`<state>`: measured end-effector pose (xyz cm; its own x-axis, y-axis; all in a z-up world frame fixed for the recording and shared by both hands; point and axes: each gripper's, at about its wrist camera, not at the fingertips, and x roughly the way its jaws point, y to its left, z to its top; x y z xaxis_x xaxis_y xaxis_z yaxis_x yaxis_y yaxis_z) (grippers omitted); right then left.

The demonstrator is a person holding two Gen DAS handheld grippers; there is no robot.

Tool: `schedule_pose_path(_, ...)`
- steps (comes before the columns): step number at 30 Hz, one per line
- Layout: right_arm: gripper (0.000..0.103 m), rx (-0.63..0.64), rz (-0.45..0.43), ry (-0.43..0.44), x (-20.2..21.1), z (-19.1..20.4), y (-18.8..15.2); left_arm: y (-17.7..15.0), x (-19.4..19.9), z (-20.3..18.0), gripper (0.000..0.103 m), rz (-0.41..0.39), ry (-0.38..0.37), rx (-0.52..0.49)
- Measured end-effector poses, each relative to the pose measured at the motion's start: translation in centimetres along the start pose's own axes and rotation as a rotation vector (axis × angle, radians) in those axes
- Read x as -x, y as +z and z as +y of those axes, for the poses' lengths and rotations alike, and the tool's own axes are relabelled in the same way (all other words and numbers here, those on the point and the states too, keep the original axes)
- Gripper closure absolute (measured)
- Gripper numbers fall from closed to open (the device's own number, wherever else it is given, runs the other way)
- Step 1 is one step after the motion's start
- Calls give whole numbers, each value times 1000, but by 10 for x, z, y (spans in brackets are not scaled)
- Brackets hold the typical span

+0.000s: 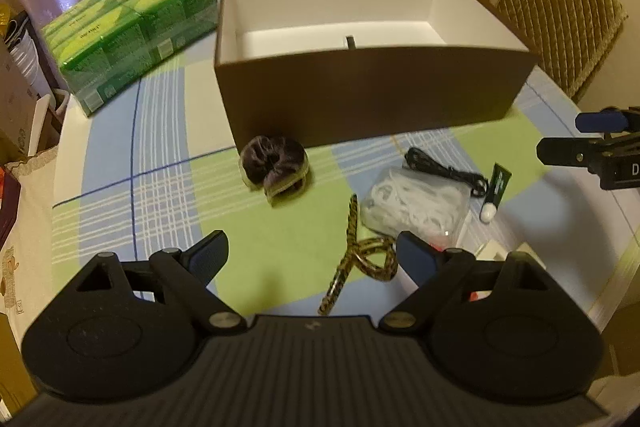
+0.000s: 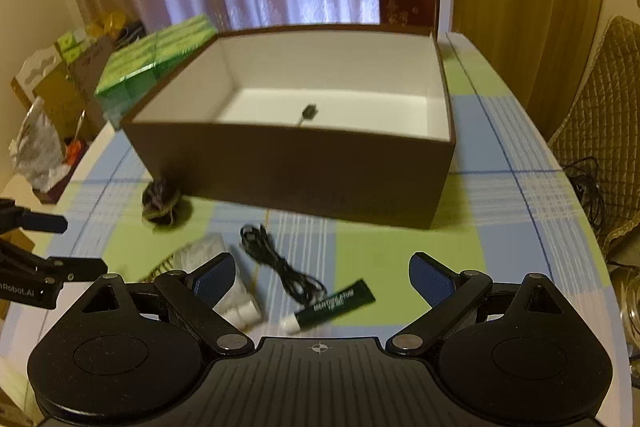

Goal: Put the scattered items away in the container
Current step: 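Withdraw both tools from the box back toward the remaining items, then grasp leopard claw clip with left tool while right tool grasps white clip holder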

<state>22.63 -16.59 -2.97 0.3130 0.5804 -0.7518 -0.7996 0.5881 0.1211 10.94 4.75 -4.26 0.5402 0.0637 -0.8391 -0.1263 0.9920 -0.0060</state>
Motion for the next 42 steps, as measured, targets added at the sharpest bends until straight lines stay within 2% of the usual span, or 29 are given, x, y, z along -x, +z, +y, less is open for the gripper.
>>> schedule_pose_path(14,4,31,95,-4,-10,-5,-36,-17,-24,-15,25,38,-54,-76)
schedule_pose_path(23,5,68,198,80,-16,12,-53,-26,-26,-12,25,77,-54,-77)
schedule_pose_path(28,5,93,241,99,-25,21,-60,-28,-26,-10,25,90,-50,-71)
schedule_pose_path(29,8,102,245,102,-26,23,-62,-29,-26,-10,26,90,-50,-70)
schedule_pose_path(30,28,108,252,109,-28,23,-63,-29,-26,-10,25,90,-49,-70)
schedule_pose_path(31,36,106,270,117,-32,24,-64,-30,-26,-10,25,90,-49,-69)
schedule_pose_path(40,36,151,291,162,-36,34,-66,-33,-24,-8,25,90,-50,-62)
schedule_pose_path(41,42,158,296,164,-37,35,-67,-33,-24,-8,25,90,-50,-63)
schedule_pose_path(42,57,166,304,164,-39,36,-68,-33,-24,-8,25,90,-50,-63)
